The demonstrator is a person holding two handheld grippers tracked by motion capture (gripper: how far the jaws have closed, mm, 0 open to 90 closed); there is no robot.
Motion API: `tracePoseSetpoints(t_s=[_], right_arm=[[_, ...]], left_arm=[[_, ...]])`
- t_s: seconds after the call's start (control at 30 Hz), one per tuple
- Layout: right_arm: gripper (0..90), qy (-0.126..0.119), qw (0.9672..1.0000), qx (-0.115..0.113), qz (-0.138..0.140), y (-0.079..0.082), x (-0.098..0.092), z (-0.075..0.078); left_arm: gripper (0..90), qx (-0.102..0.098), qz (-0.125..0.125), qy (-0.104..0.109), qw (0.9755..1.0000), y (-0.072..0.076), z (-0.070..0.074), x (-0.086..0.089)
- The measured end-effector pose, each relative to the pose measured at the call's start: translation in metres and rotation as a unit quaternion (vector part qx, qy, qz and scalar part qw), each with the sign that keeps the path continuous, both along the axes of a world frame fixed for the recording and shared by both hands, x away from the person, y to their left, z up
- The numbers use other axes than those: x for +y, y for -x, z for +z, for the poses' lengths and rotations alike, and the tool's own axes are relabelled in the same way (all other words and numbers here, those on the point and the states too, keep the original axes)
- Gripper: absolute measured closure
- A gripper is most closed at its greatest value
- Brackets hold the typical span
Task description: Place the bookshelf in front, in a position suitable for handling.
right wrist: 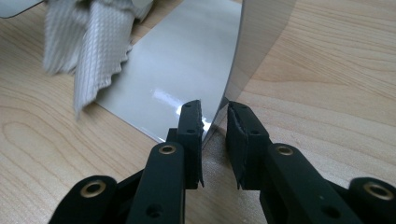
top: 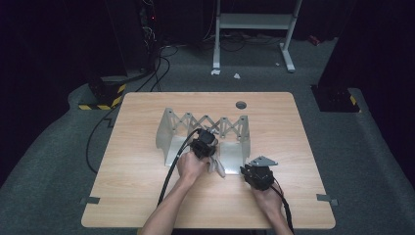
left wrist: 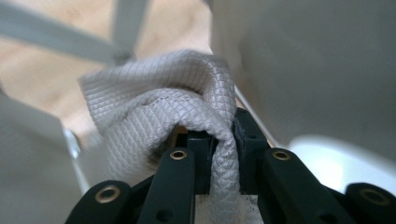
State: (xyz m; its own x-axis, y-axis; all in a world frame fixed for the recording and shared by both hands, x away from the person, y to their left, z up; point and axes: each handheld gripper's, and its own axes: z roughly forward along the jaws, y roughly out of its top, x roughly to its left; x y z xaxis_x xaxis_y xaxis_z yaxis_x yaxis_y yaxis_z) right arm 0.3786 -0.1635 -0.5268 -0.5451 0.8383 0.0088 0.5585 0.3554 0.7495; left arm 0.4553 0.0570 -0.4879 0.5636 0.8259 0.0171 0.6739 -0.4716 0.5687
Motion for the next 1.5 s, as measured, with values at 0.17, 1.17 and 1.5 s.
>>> tracePoseSetpoints(t_s=[0.17, 1.17, 1.5], right_arm=[[76.0, -0.001, 1.0, 0.001, 0.0, 0.0, 0.0, 0.0], [75.3, 0.0, 1.0, 0.0, 0.0, 0.0, 0.0, 0.0], [74.3, 0.003, 1.0, -0.001, 0.002, 0.0, 0.001, 0.0]], left_arm=[[69.9, -0.007, -0.011, -0.009, 0.9999, 0.022, -0.006, 0.007], [40.7, -0.018, 0.016, 0.048, 0.9986, 0.064, 0.032, 0.075], [43.1, -0.034, 0.06, 0.045, 0.9966, 0.083, 0.029, 0.107]])
